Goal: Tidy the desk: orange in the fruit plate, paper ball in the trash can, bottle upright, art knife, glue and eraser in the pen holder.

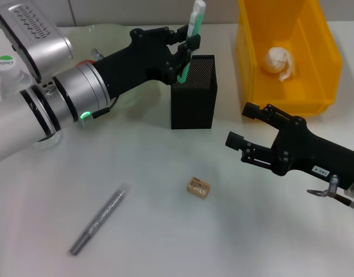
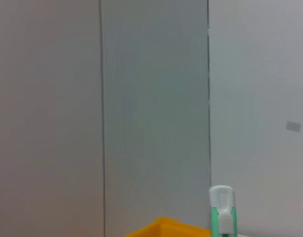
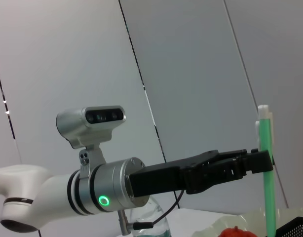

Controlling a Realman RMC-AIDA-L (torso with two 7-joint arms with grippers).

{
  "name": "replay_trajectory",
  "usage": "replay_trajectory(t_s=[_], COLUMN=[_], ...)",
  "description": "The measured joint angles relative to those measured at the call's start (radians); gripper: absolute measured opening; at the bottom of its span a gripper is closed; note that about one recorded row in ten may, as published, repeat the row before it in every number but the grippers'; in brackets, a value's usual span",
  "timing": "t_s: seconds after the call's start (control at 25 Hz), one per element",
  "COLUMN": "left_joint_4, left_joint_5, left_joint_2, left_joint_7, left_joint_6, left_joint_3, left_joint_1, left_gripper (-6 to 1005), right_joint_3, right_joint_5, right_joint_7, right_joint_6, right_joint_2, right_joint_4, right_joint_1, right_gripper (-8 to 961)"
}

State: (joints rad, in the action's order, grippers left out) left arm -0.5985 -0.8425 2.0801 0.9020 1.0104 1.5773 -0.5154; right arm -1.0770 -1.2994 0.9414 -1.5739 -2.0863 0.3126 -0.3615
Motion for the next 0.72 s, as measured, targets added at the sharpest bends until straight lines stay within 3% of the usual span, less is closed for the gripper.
replay_trajectory(t_s=[0.2,0.72], left_joint_4=[0.027,0.09], left_joint_5=[0.081,0.083], left_joint_2=[0.0,0.0], left_joint_7=[-0.065,-0.074], left_joint_6=[-0.002,-0.015], left_joint_3=[0.032,0.036], left_joint_1=[-0.003,-0.029], left_gripper=[204,207], right_joint_3=[-0.004,-0.002], right_joint_5=[0.0,0.0], right_joint_7=[0.002,0.001], right_joint_6=[0.0,0.0], right_joint_2=[0.0,0.0], right_joint_4=[-0.001,-0.018], right_joint_1=[-0.002,-0.004], right_gripper=[840,840])
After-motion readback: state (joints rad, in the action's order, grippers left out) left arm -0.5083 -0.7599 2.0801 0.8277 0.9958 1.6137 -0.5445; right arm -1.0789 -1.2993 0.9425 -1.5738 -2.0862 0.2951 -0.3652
